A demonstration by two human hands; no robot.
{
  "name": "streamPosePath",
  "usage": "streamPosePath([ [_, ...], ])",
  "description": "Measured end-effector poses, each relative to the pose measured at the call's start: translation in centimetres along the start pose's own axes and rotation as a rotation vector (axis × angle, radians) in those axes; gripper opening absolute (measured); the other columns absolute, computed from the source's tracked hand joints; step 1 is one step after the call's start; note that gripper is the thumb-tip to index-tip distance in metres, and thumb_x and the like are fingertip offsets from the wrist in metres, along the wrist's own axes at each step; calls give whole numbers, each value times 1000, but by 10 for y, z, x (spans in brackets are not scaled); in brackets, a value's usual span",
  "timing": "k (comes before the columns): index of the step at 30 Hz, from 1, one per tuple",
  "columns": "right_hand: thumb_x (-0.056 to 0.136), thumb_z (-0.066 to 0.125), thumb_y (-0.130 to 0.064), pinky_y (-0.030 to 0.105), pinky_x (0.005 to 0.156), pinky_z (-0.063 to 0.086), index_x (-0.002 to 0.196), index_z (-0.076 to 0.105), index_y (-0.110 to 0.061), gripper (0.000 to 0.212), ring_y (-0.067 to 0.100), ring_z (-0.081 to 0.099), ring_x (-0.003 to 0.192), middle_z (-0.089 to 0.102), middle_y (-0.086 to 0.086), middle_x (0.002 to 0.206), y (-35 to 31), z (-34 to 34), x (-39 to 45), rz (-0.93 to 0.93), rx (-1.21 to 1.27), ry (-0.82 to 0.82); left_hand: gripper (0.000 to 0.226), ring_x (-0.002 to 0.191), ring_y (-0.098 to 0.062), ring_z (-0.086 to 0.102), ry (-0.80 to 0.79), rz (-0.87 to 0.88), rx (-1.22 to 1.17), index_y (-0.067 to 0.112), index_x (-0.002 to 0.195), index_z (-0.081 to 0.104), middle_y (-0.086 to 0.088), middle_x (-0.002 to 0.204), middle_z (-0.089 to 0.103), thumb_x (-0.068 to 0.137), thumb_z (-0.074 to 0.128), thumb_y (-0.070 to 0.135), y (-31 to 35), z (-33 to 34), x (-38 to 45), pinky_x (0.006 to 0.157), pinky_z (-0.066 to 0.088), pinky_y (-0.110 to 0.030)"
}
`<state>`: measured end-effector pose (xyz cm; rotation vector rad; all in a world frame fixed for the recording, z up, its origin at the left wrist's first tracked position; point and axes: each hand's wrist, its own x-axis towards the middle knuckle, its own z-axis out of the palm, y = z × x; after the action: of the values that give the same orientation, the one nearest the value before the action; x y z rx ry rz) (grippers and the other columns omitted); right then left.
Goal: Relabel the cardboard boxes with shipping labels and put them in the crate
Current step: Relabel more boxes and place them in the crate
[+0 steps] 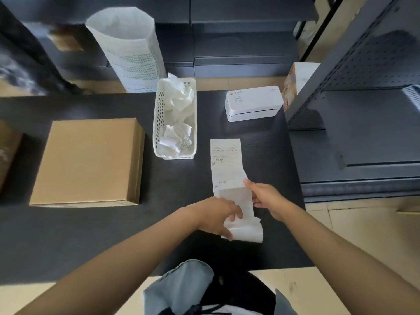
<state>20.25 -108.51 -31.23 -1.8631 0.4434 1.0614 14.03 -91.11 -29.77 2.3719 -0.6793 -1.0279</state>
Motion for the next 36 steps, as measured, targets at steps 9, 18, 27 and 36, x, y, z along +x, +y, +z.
streamPosePath([
  [9, 94, 59, -23, 19, 63, 48, 99, 66, -20, 9, 12, 65, 85, 70, -2, 97, 46, 12, -30, -120, 50, -103, 25, 108, -13, 56, 451, -266, -73, 27, 117, 59, 7, 119, 58, 96, 50, 35, 32, 31, -22, 92, 44, -26],
  [18, 94, 58, -17, 17, 70, 48, 96, 63, -30, 14, 8, 57, 84, 64, 2, 100, 54, 17, -45, -257, 1, -144, 32, 111, -20, 54, 532, -260, 109, 19, 124, 58, -1, 122, 59, 98, 46, 34, 39, 21, 10, 88, 43, -29],
  [27, 93, 56, -8, 29, 76, 41, 103, 67, -24, 22, 17, 48, 82, 49, 7, 86, 51, 9, -40, -327, -69, -139, 19, 95, -9, 63, 517, -263, -284, 23, 104, 73, 7, 105, 71, 92, 60, 30, 23, 4, 5, 89, 50, -30],
  [36, 96, 51, -6, 14, 63, 50, 106, 64, -21, 23, 10, 64, 92, 67, 2, 107, 29, 2, -32, -199, 93, -158, 20, 84, -17, 65, 798, -442, -308, 14, 103, 70, -4, 103, 71, 94, 55, 24, 4, -36, 7, 75, 49, -24],
])
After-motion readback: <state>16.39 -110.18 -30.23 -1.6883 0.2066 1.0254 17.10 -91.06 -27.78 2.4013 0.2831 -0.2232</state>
